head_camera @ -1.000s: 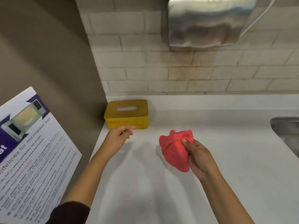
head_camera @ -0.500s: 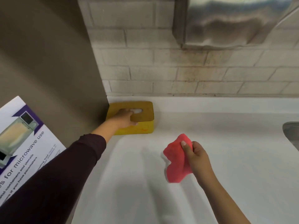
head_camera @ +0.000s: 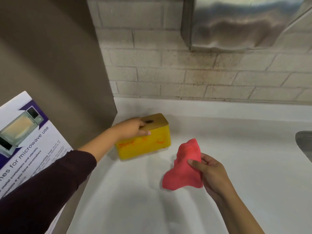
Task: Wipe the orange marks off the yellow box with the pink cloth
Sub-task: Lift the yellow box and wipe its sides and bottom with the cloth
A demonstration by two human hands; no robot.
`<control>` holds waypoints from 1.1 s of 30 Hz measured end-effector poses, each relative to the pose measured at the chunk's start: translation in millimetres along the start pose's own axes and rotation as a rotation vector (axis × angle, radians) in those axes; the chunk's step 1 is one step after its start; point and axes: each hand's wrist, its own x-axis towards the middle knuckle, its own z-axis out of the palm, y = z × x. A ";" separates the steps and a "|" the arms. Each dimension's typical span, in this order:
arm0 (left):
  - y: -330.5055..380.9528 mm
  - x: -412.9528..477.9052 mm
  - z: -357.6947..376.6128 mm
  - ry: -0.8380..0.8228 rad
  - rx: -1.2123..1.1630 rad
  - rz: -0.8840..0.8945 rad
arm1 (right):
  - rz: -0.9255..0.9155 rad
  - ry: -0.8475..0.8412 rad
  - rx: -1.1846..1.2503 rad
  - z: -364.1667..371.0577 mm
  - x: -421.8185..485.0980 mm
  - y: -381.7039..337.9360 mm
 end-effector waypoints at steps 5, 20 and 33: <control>45.4 -50.1 19.2 -0.062 -0.318 0.028 | -0.118 0.065 -0.088 -22.4 -25.3 -0.2; 103.0 -77.9 73.3 -0.194 -0.653 0.000 | -0.413 -0.005 -0.392 -72.7 -54.3 22.7; 110.4 -80.5 68.6 -0.266 -0.746 -0.032 | -0.978 0.082 -0.958 -24.6 -10.0 56.1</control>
